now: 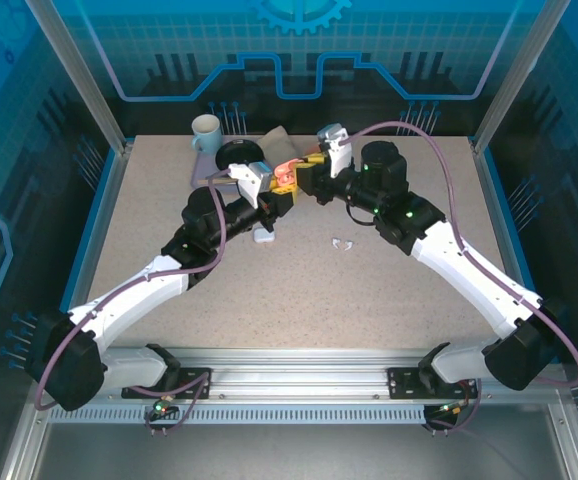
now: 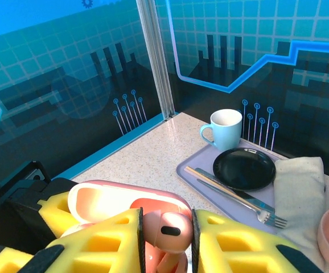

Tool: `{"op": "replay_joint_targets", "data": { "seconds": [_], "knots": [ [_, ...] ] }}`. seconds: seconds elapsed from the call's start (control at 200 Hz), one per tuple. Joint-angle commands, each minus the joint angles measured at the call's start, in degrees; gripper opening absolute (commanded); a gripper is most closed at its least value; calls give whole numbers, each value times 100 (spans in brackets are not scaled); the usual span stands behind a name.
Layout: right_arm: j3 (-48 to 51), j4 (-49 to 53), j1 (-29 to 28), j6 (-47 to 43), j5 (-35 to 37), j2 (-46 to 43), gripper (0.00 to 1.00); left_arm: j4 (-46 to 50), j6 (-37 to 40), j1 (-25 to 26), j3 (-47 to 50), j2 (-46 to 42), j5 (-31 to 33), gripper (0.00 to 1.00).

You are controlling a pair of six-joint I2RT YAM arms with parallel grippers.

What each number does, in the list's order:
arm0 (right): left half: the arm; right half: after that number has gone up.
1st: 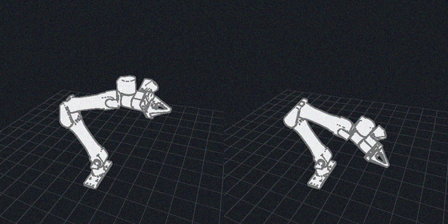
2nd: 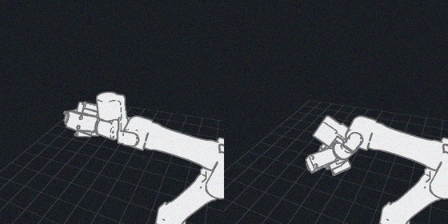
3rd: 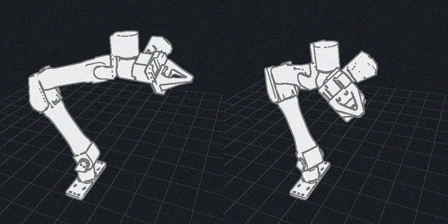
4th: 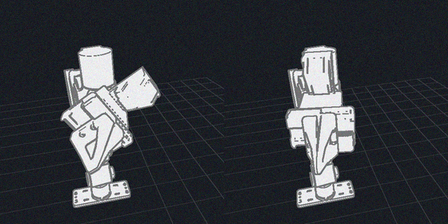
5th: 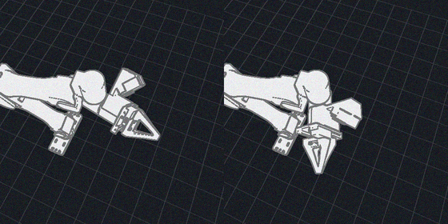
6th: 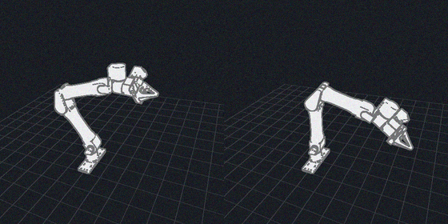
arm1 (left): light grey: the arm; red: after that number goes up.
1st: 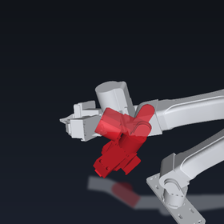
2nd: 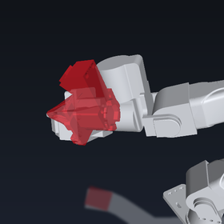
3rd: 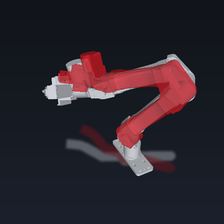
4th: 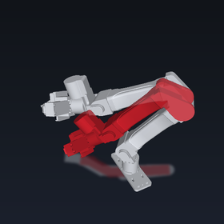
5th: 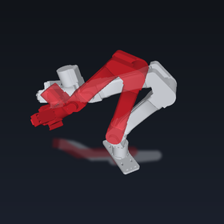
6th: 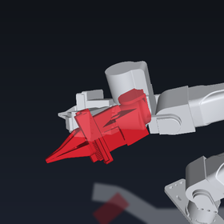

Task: Insert the wireless bluetooth earbuds into the charging case

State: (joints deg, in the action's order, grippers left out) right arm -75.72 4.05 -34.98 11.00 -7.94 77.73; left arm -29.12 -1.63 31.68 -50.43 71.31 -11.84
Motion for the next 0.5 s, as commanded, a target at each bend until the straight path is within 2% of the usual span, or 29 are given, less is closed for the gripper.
{"op": "replay_joint_targets", "data": {
  "seconds": [0.0,0.495],
  "knots": [
    [103,113,-103,-159,-5,-105,25,-189,-92,47,-221,31,-25,0],
    [40,367,-388,-548,318,-118,28,-241,-118,48,-212,129,-9,0]
  ]
}}
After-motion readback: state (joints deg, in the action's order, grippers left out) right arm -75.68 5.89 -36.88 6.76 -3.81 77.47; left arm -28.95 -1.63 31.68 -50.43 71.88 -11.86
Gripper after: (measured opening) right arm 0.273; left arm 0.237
